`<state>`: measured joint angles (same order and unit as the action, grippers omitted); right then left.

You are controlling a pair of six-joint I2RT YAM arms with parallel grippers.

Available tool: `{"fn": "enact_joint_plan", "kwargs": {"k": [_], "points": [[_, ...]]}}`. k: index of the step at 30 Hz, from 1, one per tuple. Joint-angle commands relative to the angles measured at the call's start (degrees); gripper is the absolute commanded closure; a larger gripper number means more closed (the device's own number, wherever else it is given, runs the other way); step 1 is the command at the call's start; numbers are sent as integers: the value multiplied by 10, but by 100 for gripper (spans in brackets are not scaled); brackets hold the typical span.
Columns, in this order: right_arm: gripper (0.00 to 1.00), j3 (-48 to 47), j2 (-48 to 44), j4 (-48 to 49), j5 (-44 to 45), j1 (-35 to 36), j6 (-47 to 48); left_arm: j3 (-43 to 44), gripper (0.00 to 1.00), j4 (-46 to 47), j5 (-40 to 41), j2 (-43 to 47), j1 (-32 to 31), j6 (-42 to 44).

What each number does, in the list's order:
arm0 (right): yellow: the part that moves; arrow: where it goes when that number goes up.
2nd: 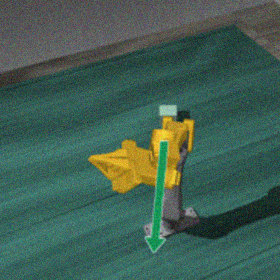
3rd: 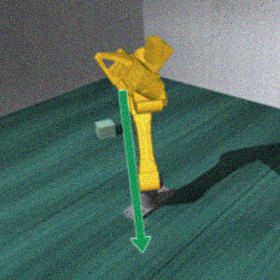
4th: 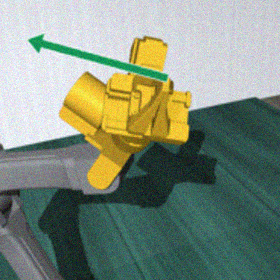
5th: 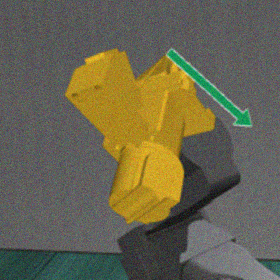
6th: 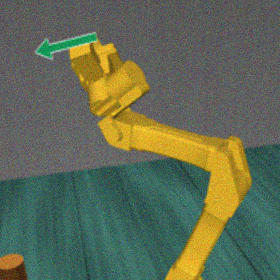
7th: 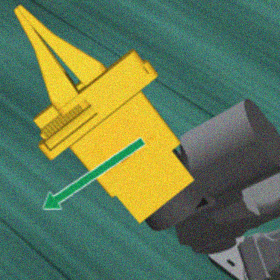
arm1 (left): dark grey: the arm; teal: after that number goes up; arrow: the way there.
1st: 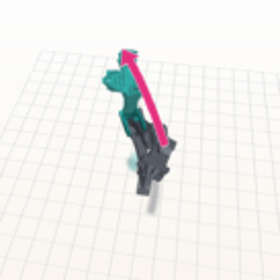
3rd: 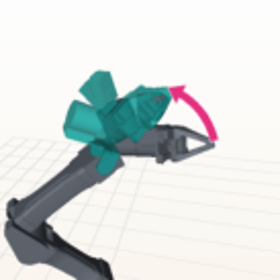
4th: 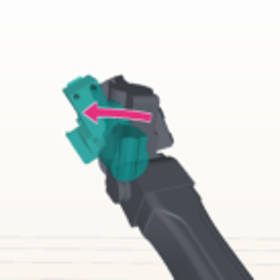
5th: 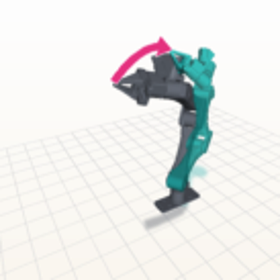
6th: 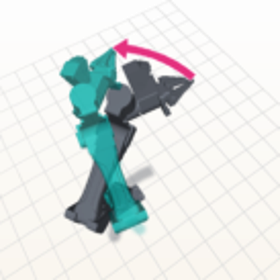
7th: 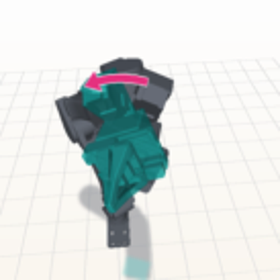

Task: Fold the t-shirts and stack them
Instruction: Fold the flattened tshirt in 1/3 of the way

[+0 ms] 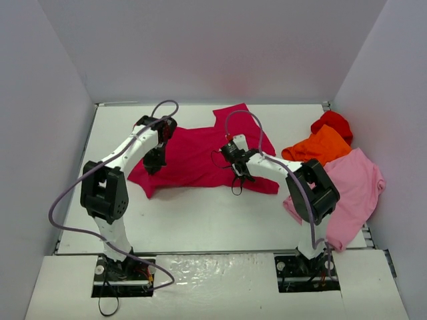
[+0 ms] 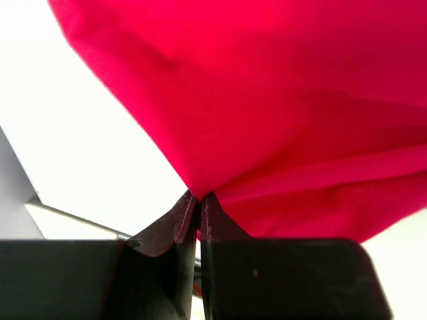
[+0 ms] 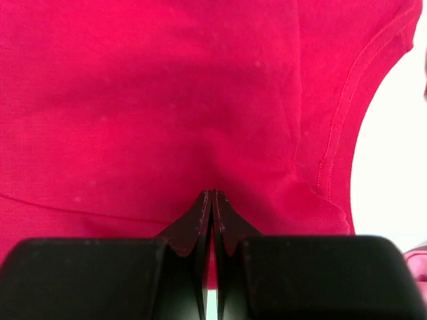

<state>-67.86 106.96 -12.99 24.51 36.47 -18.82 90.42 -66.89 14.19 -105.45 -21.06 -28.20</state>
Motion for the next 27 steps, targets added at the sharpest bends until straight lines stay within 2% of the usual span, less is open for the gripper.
{"fn": "enact_joint_plan", "kwargs": {"k": [1,7,14,18,23,24,25,26,27], "points": [[100,30,-46,55,-9,-15,-17,144,100,-100,46,-74,0,20],[100,73,-47,89,-27,-13,-12,292,100,-179,65,-212,3,41],[100,86,-40,112,-48,-9,-14,506,100,-249,61,-366,15,76],[100,95,-35,121,-55,-5,-20,551,100,-251,52,-413,29,88],[100,99,-27,124,-57,1,-24,560,98,-240,72,-402,44,80],[100,99,-26,124,-57,1,-25,559,90,-235,76,-396,44,80],[100,99,-25,125,-58,2,-26,553,76,-230,80,-387,44,78],[100,98,-22,125,-60,4,-26,535,57,-218,83,-371,44,72],[100,96,-21,129,-61,5,-26,518,45,-203,87,-351,44,65]]}}
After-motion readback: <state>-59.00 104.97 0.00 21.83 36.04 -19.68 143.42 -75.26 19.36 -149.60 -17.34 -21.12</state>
